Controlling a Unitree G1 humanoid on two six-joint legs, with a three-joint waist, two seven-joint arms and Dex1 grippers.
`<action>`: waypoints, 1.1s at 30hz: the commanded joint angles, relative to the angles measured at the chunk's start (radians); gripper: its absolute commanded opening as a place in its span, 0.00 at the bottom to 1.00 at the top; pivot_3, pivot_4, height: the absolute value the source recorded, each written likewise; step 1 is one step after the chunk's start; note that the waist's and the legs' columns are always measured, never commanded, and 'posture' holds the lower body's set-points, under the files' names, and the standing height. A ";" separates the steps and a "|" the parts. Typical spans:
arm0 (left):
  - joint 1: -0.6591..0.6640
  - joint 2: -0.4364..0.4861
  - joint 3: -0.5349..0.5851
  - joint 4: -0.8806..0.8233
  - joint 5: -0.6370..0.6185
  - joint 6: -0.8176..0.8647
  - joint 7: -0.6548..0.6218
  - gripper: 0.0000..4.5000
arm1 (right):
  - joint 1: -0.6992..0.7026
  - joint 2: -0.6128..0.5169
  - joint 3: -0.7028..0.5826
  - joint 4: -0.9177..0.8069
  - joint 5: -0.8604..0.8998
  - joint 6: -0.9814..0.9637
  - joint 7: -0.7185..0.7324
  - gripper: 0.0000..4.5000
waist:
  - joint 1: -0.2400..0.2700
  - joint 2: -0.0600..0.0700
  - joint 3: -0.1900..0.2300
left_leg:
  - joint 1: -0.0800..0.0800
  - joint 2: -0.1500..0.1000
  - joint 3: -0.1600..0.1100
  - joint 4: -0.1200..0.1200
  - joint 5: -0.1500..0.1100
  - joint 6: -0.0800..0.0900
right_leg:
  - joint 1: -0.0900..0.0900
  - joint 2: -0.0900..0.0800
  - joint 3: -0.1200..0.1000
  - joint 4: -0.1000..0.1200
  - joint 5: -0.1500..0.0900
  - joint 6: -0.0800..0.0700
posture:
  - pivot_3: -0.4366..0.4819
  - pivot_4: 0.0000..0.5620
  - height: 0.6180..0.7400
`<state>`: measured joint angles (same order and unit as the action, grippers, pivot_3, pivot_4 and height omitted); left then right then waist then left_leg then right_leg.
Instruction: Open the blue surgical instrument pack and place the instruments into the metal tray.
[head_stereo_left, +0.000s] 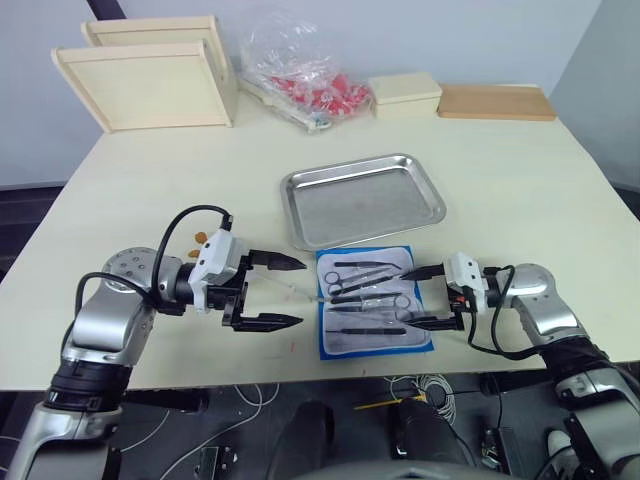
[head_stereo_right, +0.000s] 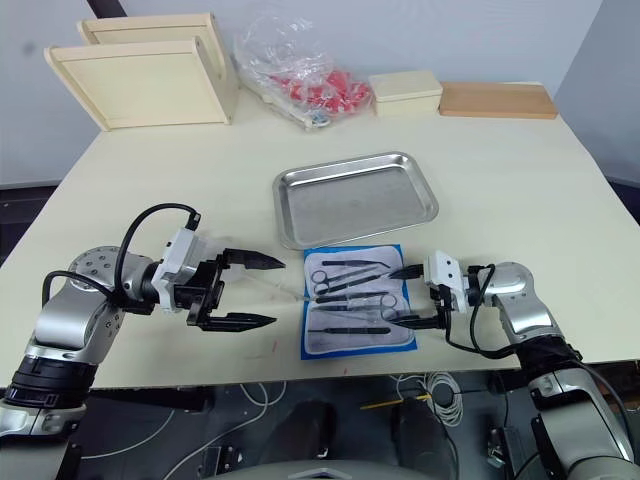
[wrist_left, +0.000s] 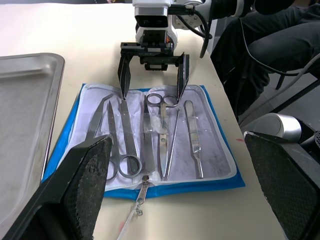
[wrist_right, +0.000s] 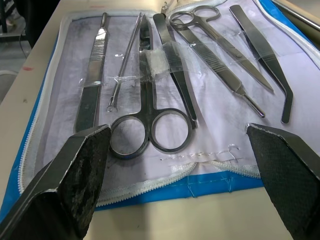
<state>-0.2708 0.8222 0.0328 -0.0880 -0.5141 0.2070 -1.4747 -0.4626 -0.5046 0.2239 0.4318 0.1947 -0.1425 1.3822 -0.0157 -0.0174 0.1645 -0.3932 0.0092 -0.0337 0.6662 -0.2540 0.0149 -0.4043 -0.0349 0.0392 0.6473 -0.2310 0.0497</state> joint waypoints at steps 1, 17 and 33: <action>-0.004 0.011 0.032 -0.005 -0.009 -0.016 0.006 0.99 | 0.021 -0.014 0.048 0.014 -0.069 0.065 -0.024 1.00 | -0.001 -0.001 0.000 | 0.001 0.000 0.000 0.000 0.000 0.000 | 0.001 0.000 0.000 0.000 0.000 0.000 | 0.48 0.27 1.00; -0.017 -0.003 0.010 0.039 0.000 -0.049 0.004 0.99 | 0.057 -0.008 0.074 0.027 -0.106 0.032 -0.064 1.00 | -0.002 -0.003 -0.002 | 0.012 0.001 0.001 -0.005 0.000 0.000 | 0.009 0.000 0.003 -0.001 -0.002 -0.004 | 0.48 0.27 1.00; -0.128 -0.071 -0.050 0.202 0.102 -0.113 0.048 0.99 | 0.048 -0.002 0.084 0.061 -0.116 0.026 -0.073 1.00 | -0.001 -0.008 -0.007 | 0.014 0.001 0.001 -0.006 0.000 0.000 | 0.010 0.001 0.003 -0.001 -0.003 -0.004 | 0.48 0.27 1.00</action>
<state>-0.3773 0.7495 -0.0159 0.1102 -0.4153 0.1160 -1.4312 -0.4506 -0.5028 0.2486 0.4165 0.1680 -0.1366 1.3325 -0.0171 -0.0258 0.1572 -0.3796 0.0097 -0.0329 0.6602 -0.2541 0.0149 -0.3944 -0.0342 0.0417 0.6466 -0.2336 0.0457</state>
